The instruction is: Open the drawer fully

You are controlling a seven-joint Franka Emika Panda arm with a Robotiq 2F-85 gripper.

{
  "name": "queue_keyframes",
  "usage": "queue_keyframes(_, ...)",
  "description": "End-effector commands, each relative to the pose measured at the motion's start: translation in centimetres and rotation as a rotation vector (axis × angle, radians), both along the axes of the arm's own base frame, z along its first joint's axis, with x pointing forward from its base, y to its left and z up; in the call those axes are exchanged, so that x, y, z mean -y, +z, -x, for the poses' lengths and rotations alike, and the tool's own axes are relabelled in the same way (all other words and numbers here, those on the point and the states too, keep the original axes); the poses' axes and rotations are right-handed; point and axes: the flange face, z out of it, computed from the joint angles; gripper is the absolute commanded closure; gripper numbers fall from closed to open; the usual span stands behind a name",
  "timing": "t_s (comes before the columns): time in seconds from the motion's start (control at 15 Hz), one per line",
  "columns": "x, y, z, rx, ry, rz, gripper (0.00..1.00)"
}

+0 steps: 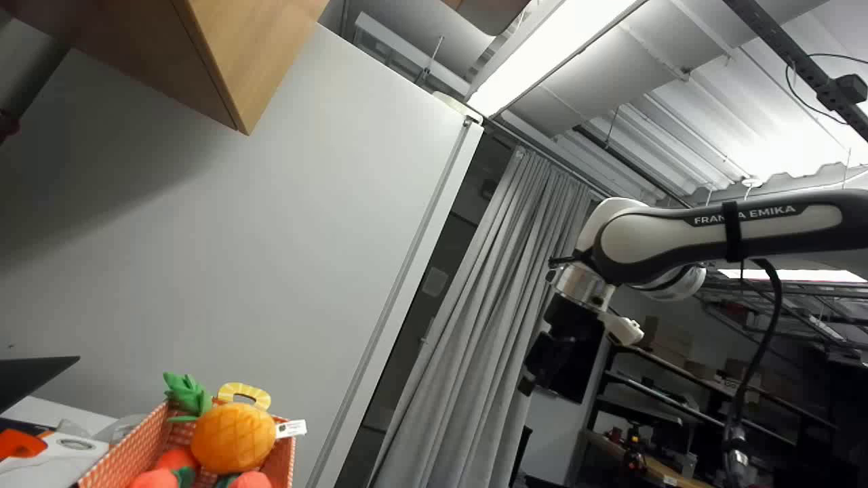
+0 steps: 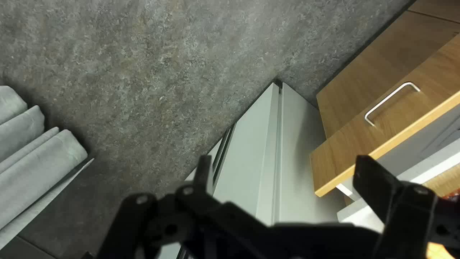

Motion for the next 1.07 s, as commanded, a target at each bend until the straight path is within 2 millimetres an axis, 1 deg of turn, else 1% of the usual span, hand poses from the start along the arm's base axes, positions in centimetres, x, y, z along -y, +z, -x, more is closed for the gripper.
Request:
queue_keyframes(0.0,0.0,0.0,0.0,-0.002,0.000,-0.001,0.00)
queue_keyframes(0.8,0.0,0.0,0.0,-0.001,0.000,-0.001,0.00)
queue_keyframes(1.0,-0.9,-1.6,-0.4,-0.016,-0.001,-0.029,0.00)
